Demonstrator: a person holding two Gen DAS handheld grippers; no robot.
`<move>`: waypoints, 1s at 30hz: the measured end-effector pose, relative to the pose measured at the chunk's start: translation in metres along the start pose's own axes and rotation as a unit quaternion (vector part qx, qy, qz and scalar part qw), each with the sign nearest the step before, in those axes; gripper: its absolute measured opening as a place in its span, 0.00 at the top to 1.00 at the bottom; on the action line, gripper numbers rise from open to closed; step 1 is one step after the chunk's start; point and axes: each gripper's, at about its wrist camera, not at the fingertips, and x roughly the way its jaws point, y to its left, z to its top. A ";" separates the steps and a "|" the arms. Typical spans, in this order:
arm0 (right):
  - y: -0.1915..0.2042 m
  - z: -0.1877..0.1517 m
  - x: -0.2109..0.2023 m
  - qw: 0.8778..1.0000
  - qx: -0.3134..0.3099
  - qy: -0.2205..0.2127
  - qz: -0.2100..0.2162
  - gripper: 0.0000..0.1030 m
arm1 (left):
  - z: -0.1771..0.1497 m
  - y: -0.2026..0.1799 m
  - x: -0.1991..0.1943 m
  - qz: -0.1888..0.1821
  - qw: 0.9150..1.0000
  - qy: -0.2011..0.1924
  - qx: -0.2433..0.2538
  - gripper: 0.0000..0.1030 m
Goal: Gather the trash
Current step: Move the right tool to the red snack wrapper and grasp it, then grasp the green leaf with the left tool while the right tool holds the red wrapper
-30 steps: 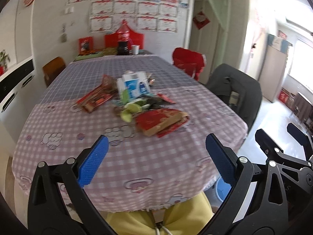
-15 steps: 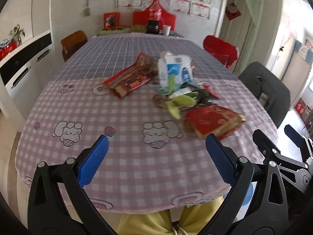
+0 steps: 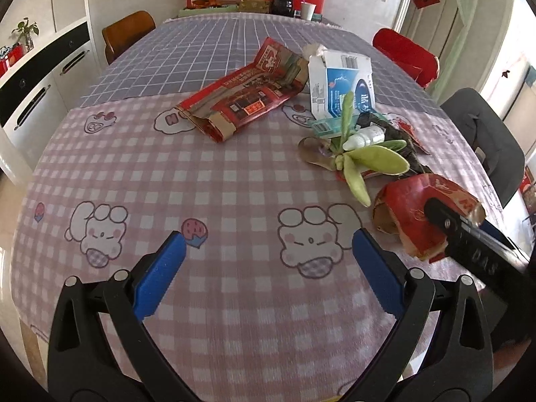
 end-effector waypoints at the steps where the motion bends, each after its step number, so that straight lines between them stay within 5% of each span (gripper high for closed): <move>1: -0.001 0.001 0.001 1.000 0.004 -0.003 0.001 0.28 | 0.002 0.000 0.002 -0.001 1.000 0.002 0.000 0.06; 3: -0.006 0.004 -0.011 0.999 0.019 -0.032 0.012 0.56 | 0.006 -0.002 0.005 -0.009 1.000 0.005 0.000 0.06; 7: -0.021 0.011 -0.036 0.997 0.033 -0.062 0.046 0.65 | 0.018 -0.015 0.009 -0.029 0.999 -0.009 0.012 0.06; 14: -0.057 0.017 -0.067 0.993 0.060 -0.100 0.017 0.71 | 0.036 -0.044 0.033 -0.041 0.999 -0.016 0.021 0.08; 15: -0.061 0.018 -0.069 0.993 0.060 -0.102 0.009 0.71 | 0.038 -0.047 0.038 -0.033 0.999 -0.018 0.021 0.14; 19: -0.075 0.020 -0.070 0.993 0.064 -0.102 -0.001 0.71 | 0.037 -0.052 0.062 -0.020 0.999 0.017 0.026 0.78; 22: -0.081 0.019 -0.072 0.992 0.064 -0.106 -0.006 0.71 | 0.035 -0.046 0.055 -0.033 0.999 0.009 0.020 0.95; 30: -0.088 0.014 -0.092 0.990 0.064 -0.128 -0.009 0.72 | 0.025 -0.035 0.010 -0.026 0.999 -0.040 0.020 0.96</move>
